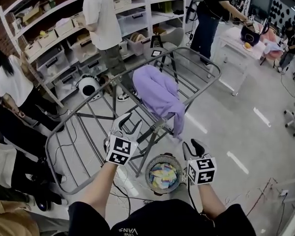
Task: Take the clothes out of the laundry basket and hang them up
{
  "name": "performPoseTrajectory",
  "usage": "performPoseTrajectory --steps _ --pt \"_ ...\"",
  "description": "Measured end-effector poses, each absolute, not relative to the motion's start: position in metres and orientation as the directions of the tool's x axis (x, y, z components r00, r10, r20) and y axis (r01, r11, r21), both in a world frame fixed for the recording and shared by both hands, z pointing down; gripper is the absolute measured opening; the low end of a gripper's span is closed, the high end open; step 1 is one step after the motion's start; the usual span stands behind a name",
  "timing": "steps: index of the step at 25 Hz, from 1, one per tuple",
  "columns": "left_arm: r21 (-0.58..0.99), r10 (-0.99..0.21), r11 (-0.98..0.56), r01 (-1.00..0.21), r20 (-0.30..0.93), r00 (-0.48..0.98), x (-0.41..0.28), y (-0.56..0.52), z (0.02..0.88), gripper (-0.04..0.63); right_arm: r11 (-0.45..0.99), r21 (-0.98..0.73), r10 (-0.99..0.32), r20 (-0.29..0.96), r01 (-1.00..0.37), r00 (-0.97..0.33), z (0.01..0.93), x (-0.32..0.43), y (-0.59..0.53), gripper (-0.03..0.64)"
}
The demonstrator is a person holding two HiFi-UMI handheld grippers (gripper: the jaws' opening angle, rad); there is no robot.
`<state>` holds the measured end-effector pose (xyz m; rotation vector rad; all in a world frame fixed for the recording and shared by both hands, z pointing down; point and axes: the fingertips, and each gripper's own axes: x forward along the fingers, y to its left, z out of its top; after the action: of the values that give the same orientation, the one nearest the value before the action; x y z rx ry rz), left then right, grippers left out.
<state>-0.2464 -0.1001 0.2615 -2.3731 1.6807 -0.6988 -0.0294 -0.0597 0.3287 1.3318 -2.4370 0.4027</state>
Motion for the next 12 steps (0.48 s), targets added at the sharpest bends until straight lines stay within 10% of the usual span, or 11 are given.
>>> performPoseTrajectory --steps 12 --pt "-0.268 -0.928 -0.338 -0.902 0.256 0.271 -0.269 0.012 0.292 0.147 0.555 -0.085 -0.727 0.433 -0.828 -0.532 0.347 -0.062 0.013 0.13"
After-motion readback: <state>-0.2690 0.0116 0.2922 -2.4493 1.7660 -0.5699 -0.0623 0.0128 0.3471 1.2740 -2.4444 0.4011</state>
